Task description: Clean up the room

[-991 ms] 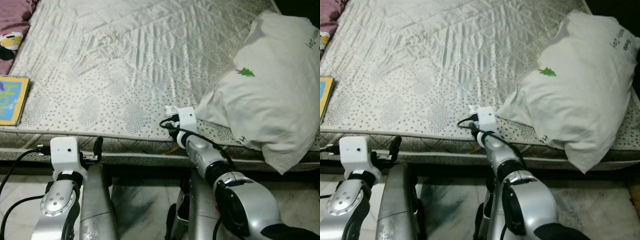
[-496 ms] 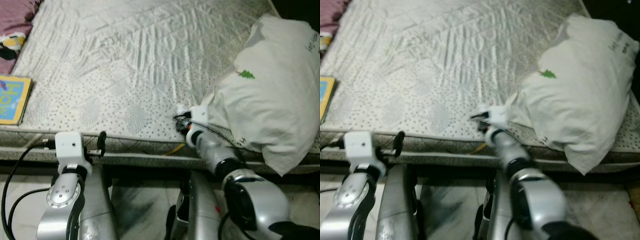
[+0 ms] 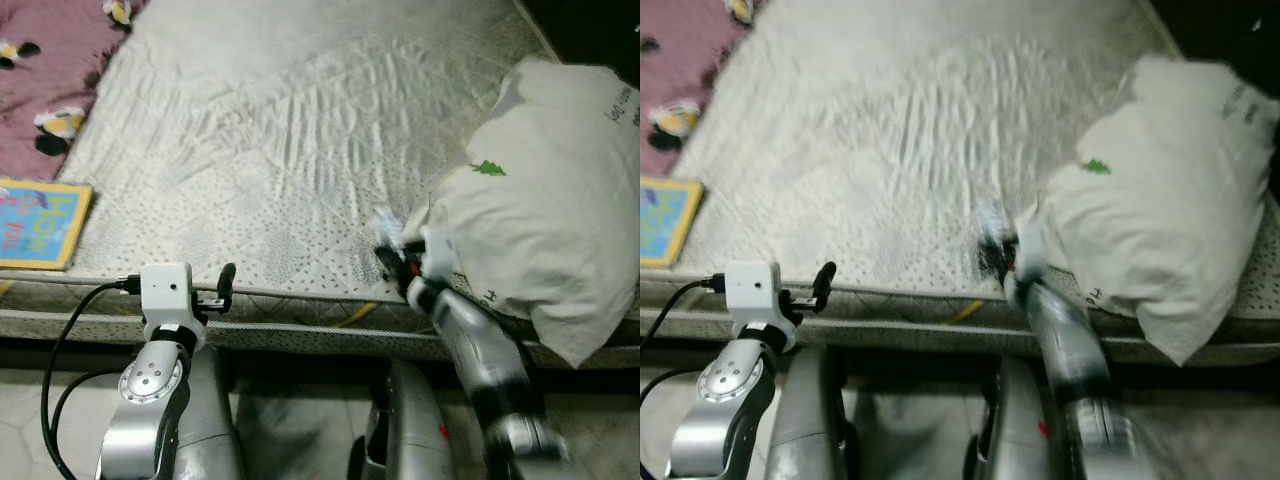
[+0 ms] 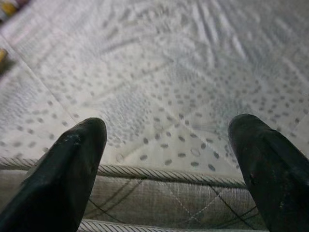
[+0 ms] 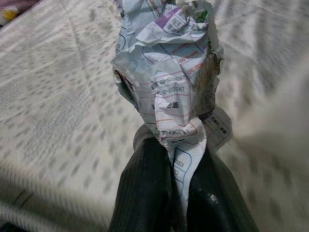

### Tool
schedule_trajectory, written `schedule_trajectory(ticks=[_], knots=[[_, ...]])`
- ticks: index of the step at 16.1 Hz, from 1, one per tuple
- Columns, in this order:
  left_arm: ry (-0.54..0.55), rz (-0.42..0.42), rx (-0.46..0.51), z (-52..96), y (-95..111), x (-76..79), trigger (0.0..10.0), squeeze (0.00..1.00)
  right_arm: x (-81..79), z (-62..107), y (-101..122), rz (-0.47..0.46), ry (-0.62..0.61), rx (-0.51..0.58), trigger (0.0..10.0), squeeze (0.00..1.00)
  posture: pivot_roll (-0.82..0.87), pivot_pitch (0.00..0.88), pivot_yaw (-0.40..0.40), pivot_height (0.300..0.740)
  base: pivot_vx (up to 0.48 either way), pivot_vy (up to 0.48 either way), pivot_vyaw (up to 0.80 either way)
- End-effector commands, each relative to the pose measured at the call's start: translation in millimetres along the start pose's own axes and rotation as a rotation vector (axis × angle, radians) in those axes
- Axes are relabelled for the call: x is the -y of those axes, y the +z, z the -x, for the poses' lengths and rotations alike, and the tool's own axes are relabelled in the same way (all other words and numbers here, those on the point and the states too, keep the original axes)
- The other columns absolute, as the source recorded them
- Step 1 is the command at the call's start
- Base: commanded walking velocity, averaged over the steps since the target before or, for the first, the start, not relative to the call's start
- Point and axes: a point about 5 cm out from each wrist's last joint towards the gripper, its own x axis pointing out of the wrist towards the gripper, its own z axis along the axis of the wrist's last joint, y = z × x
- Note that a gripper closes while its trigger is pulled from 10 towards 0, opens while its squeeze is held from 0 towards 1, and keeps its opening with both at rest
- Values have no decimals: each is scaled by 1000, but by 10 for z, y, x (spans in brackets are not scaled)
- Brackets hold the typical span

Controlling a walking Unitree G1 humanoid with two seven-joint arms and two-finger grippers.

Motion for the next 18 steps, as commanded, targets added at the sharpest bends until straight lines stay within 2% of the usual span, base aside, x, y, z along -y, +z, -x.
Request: schedule_trajectory(ticks=[1, 3, 4, 5, 6, 8, 10, 11, 12, 14, 16, 17, 18], knots=[[11, 25, -19, 31, -75, -19, 10000, 0, -41, 107, 26, 16, -18, 50, 0, 0, -13, 0, -27, 537, 0, 0, 0], [-3, 15, 10, 18, -71, -17, 10000, 0, -4, 362, -93, -4, -151, 88, 0, 0, -22, 0, -14, 537, 0, 0, 0], [15, 22, 28, -28, -40, -60, 10000, 0, 54, 499, -132, -9, -266, 98, 0, 0, -40, 0, -13, 537, 0, 0, 0], [20, 22, 39, -78, -8, -81, 10000, 0, 80, 573, -181, -51, -338, 80, 8510, 0, -59, 0, -23, 537, 0, 0, 0], [14, -16, 54, -135, 11, -74, 10000, 0, 84, 622, -225, -12, -383, 47, 10000, 0, -72, 0, -26, 537, 0, 0, 0], [-6, -21, 68, -174, 46, -56, 10000, 0, 4, 659, -217, 30, -357, 39, 10000, 0, -70, 0, -21, 537, 0, 0, 0], [-13, -32, 55, -145, 7, -94, 10000, 0, -68, 657, -170, 135, -352, 69, 10000, 0, -76, 0, 2, 537, 0, 0, 0], [-6, -40, 33, -104, -72, -117, 10000, 0, -62, 665, -121, 99, -381, 91, 10000, 0, -74, 0, 1, 537, 0, 0, 0], [12, -45, 15, -70, -139, -130, 10000, 0, 5, 688, -80, 142, -473, 106, 10000, 0, -65, 0, 10, 537, 0, 0, 0], [41, -9, -24, -18, -233, -103, 10000, 0, -22, 696, -52, 106, -418, 121, 10000, 0, -58, 0, 21, 537, 0, 0, 0], [-17, -12, 14, -44, -167, 12, 10000, 0, -92, 676, 159, 122, -375, 244, 10000, 0, -62, 0, 9, 537, 0, 0, 0], [-43, -21, 49, -119, -76, 42, 10000, 0, -143, 608, 352, 139, -353, 304, 10000, 0, -58, 0, -8, 537, 0, 0, 0], [-50, -27, 67, -148, -30, 36, 10000, 0, -167, 578, 418, 129, -344, 324, 10000, 0, -59, 0, -11, 537, 0, 0, 0]])
